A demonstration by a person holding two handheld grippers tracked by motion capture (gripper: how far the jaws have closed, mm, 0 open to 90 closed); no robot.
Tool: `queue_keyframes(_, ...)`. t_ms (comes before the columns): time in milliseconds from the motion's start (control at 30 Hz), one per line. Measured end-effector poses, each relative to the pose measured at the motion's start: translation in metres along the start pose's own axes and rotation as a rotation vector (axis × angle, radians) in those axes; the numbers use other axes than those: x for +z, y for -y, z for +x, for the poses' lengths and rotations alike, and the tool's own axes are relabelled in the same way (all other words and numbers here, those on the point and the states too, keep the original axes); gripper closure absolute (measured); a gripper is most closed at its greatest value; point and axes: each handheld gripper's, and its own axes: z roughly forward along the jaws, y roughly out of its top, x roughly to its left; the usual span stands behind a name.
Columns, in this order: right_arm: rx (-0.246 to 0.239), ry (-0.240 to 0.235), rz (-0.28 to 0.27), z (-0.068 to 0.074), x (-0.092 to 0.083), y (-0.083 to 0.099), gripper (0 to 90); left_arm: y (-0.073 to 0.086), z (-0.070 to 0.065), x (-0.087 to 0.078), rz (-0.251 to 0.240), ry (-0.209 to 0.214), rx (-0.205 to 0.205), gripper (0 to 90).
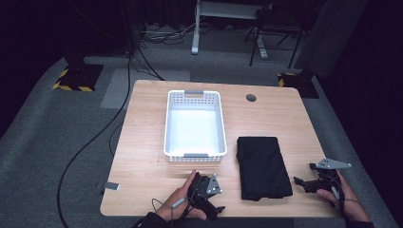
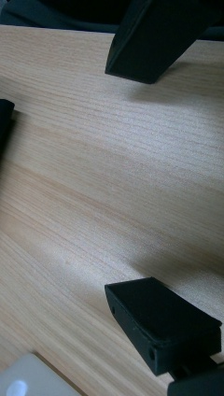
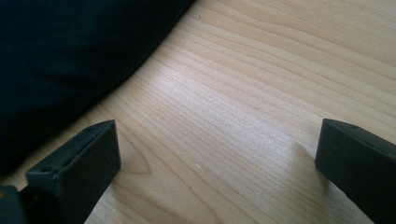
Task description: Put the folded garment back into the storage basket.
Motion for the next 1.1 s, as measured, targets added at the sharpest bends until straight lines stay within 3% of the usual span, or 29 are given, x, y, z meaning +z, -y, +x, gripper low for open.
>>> queue_keyframes(367, -0.005, -0.008, 0.000, -0.001, 0.000, 0.000, 0.1, 0.000, -0.001, 0.000, 0.001, -0.010, -0.009, 0.3)
queue_keyframes(800, -0.004, -0.008, 0.000, -0.001, 0.000, 0.000, 0.1, -0.011, -0.006, 0.002, 0.053, -0.049, -0.050, 3.2)
queue_keyframes(1000, -0.004, -0.008, 0.000, -0.001, 0.000, 0.000, 0.1, -0.014, -0.007, 0.002, 0.052, -0.058, -0.048, 4.0)
queue_keyframes(1100, -0.004, -0.008, 0.000, -0.001, 0.000, 0.000, 0.1, -0.016, -0.008, 0.002, 0.063, -0.069, -0.022, 4.1)
